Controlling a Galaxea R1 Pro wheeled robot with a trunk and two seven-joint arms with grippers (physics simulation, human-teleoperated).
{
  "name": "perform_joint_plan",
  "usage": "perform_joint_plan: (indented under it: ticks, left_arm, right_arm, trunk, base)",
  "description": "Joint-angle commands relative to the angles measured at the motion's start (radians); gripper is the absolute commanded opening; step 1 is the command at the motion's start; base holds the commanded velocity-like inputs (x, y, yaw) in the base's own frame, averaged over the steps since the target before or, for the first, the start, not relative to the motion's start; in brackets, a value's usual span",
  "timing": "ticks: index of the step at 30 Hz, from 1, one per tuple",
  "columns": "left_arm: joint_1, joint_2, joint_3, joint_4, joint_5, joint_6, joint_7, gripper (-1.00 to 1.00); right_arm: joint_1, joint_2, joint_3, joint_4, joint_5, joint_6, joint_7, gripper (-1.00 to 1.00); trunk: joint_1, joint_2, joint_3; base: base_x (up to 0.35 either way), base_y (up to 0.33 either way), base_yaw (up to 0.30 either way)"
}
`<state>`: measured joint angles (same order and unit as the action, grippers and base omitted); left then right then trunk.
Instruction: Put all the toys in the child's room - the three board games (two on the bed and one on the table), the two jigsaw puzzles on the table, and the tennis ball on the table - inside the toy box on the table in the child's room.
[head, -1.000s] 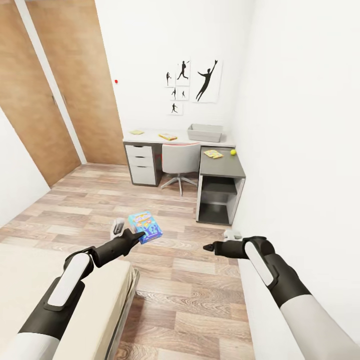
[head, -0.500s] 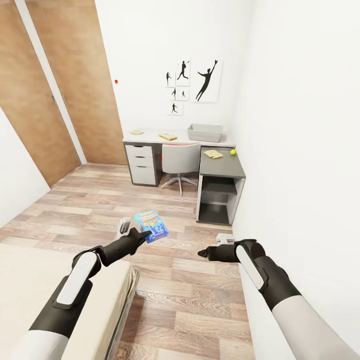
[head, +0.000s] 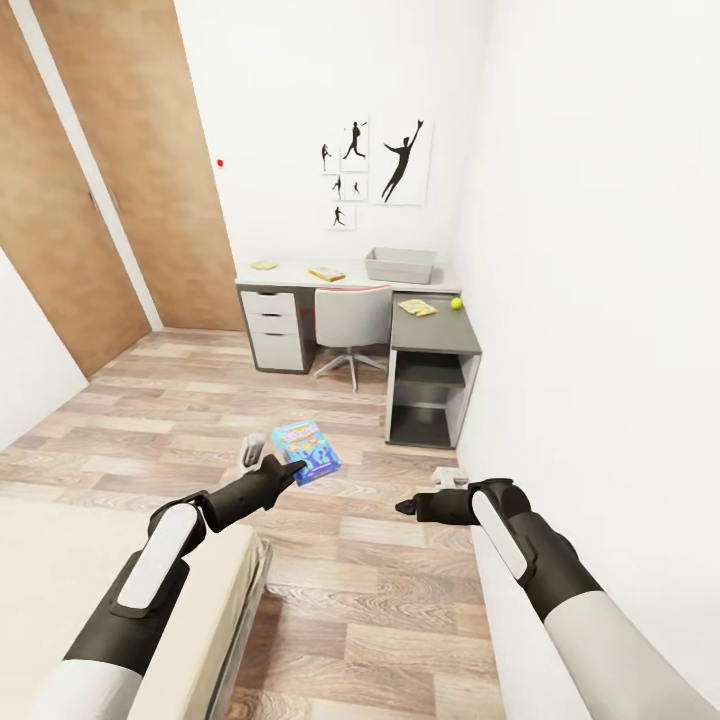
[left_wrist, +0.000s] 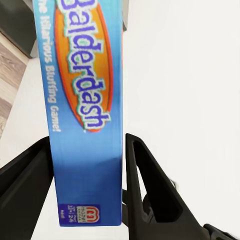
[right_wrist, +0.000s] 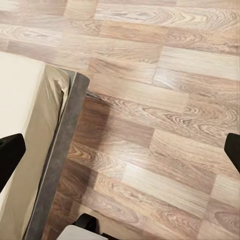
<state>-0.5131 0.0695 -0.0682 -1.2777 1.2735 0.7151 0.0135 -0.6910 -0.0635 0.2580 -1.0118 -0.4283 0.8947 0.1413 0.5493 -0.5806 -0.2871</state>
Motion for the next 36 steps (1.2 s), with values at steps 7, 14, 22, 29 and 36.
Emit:
perform_joint_plan:
  ticks: [7,14,22,29,36]
  left_arm:
    - [-0.001,0.001,-0.002,0.0,0.004,0.0,-0.006,-1.0]
    - [-0.001,0.0,-0.003,0.001,0.004,0.0,-0.007,-1.0]
    - [-0.001,0.001,-0.003,0.002,0.003,0.0,-0.006,-1.0]
    - [-0.001,0.001,-0.002,0.003,0.003,0.0,-0.004,-1.0]
    - [0.0,0.001,-0.002,0.003,0.003,0.0,-0.002,-1.0]
  right_arm:
    - [-0.001,-0.001,0.001,-0.001,0.008,0.003,0.009,1.0]
    - [-0.001,0.0,0.001,-0.001,0.008,0.003,0.008,1.0]
    - [-0.001,0.0,0.001,-0.002,0.008,0.003,0.008,1.0]
    - [-0.001,0.0,0.001,-0.001,0.008,0.003,0.007,1.0]
    - [-0.001,-0.001,0.001,-0.002,0.008,0.003,0.007,1.0]
  trunk:
    - [0.0,-0.001,-0.002]
    - [0.0,-0.001,-0.002]
    - [0.0,-0.001,-0.002]
    - [0.0,-0.001,-0.002]
    - [0.0,-0.001,-0.002]
  base:
    - [0.0,0.0,-0.018]
    - [0.0,0.017,-0.088]
    - [0.0,0.021,-0.045]
    - [0.0,0.005,-0.01]
    - [0.0,0.079,-0.005]
